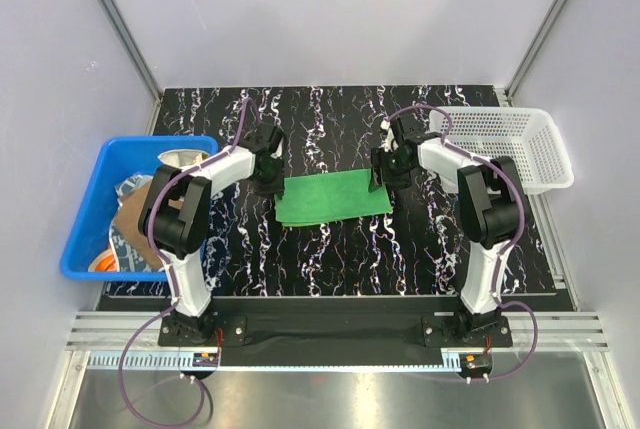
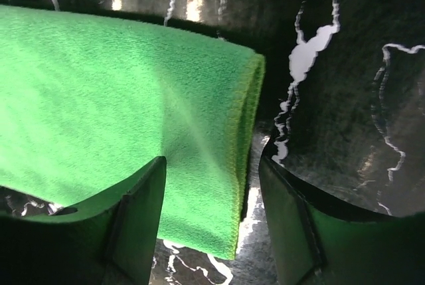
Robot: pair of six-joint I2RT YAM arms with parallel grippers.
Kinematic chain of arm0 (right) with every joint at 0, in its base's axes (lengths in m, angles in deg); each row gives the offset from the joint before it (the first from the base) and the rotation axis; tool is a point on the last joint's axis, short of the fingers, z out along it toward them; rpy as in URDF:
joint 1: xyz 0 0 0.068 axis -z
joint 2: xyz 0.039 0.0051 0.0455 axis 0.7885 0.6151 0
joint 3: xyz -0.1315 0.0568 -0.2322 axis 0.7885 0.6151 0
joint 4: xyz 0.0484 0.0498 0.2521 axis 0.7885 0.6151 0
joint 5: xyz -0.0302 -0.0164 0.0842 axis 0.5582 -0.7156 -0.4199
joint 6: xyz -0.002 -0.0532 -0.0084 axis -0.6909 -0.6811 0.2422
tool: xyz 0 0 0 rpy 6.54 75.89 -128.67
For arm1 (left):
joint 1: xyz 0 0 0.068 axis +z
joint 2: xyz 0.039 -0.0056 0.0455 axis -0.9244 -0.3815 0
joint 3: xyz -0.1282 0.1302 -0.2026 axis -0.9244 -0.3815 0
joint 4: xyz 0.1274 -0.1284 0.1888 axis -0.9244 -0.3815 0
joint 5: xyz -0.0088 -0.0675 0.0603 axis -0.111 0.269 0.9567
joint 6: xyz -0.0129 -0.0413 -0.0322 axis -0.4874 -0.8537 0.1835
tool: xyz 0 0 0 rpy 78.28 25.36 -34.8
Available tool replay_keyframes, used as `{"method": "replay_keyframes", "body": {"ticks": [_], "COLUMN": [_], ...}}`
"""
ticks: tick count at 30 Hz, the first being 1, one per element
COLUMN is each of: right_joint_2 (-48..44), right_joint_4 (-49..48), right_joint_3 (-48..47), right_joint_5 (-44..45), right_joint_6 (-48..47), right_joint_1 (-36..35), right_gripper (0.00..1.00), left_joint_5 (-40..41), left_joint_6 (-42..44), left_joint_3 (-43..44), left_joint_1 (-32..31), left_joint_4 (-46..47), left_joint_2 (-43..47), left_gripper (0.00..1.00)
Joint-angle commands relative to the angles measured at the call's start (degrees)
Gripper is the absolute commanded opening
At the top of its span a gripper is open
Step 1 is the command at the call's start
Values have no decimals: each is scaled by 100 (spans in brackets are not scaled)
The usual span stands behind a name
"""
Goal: Fold and stack the towels
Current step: Neatly place the folded towel into the bin
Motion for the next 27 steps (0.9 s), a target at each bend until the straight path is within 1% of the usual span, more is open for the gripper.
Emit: {"method": "replay_keyframes", "body": {"ticks": [1, 4, 5, 8, 10, 12, 13, 14, 15, 16, 17, 19, 20, 21, 24, 25, 27], "right_joint_2": [-104, -112, -130, -235, -314, -341, -332, -315, -323, -350, -376, -490, -525, -621, -771, -772, -763], "right_joint_4": [-165, -227, -236, -306, -367, -412, -420, -429, -429, -447, -438, -325, -246, -36, 386, 736, 1081], "right_joint_3": [309, 432, 502, 678, 749, 819, 828, 820, 819, 828, 863, 846, 776, 715, 320, 179, -278], "right_joint_5": [-534, -615, -615, -606, -623, -641, -624, -650, -650, -659, -641, -580, -562, -466, -238, -228, -132], "right_joint_6": [-22, 21, 39, 100, 118, 118, 127, 127, 127, 136, 136, 118, 110, 66, -22, -57, -127], "right_joint_1": [13, 14, 14, 14, 14, 14, 14, 14, 14, 14, 14, 14, 14, 14, 14, 31, 40], "right_gripper": [64, 61, 60, 57, 53, 46, 38, 35, 31, 26, 18, 10, 4, 1, 0, 0, 0], "left_joint_5": [-36, -27, 112, 174, 236, 298, 359, 420, 534, 874, 1034, 1281, 1465, 1510, 1493, 1493, 1406], "left_joint_6": [-74, -100, -109, -135, -162, -171, -179, -179, -179, -214, -223, -162, -136, -101, 189, 242, 313], "left_joint_3": [132, 62, -8, -70, -70, -9, 35, 235, 237, 507, 614, 947, 1045, 1150, 1239, 1196, 897], "left_joint_1": [-12, -4, -12, -4, -4, -4, -12, -4, -4, -12, -12, -12, -12, -12, -12, -21, -21], "left_joint_4": [98, 45, 36, 1, -43, -122, -218, -297, -420, -708, -815, -1096, -1176, -1246, -1273, -1213, -1089], "left_joint_2": [-17, 27, 53, 159, 194, 229, 247, 264, 273, 300, 422, 615, 703, 930, 1405, 1538, 1766], "left_gripper": [34, 34, 34, 34, 34, 34, 34, 35, 36, 38, 40, 43, 46, 50, 52, 52, 53]}}
